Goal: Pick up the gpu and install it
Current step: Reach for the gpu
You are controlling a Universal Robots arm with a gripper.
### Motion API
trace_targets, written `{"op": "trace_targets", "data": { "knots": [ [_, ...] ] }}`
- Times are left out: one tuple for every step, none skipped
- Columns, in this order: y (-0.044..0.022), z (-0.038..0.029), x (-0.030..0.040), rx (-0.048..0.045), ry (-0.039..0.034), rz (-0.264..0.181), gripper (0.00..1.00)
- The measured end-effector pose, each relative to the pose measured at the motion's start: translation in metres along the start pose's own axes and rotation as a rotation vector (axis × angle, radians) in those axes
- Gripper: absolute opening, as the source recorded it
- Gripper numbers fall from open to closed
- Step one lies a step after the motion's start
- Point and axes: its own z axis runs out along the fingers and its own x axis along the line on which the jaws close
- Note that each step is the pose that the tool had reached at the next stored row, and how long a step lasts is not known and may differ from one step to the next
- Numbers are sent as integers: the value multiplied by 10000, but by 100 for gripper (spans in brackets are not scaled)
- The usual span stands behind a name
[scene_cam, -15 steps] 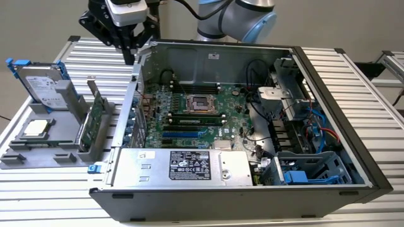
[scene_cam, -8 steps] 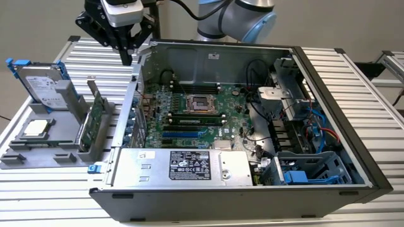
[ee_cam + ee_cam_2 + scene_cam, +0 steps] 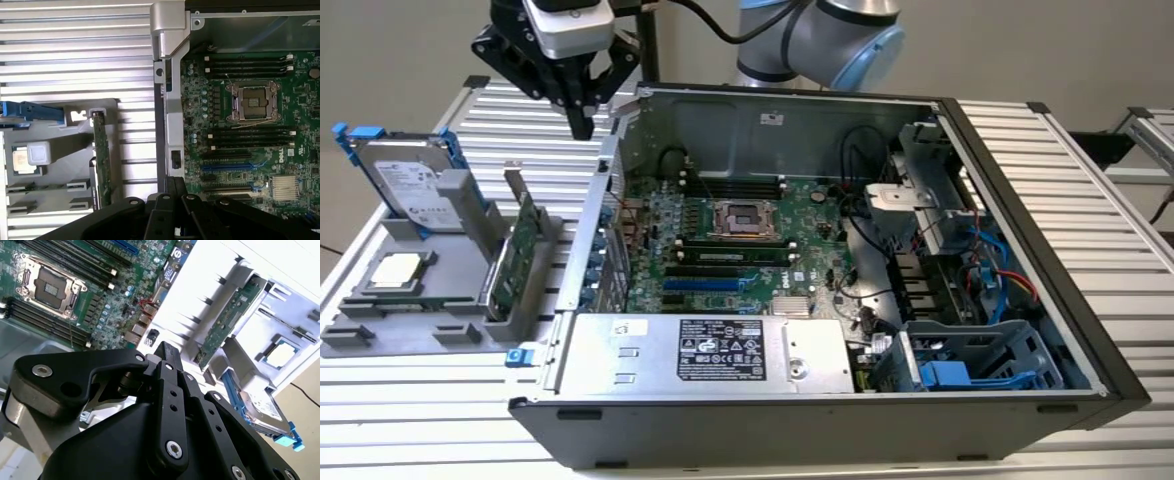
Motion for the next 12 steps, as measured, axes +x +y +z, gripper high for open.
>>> {"op": "trace_targets", "data": {
  "knots": [
    [-3, 0, 6, 0, 0, -2, 0],
    [-6, -1, 11, 0, 1, -5, 0],
    [-10, -1, 17, 1, 1, -8, 0],
    [-13, -1, 23, 0, 1, -9, 0],
    [-17, -2, 29, 0, 1, -11, 0],
    [-20, -2, 35, 0, 1, -14, 0],
    [-24, -2, 41, 0, 1, -16, 0],
    [-27, -2, 47, -1, 1, -18, 0],
    [-31, -2, 53, 0, 1, -21, 0],
    [-35, -3, 59, -1, 1, -23, 0],
    [-39, -3, 65, 0, 1, -25, 0],
    [-43, -3, 71, 0, 1, -26, 0]
  ]
}}
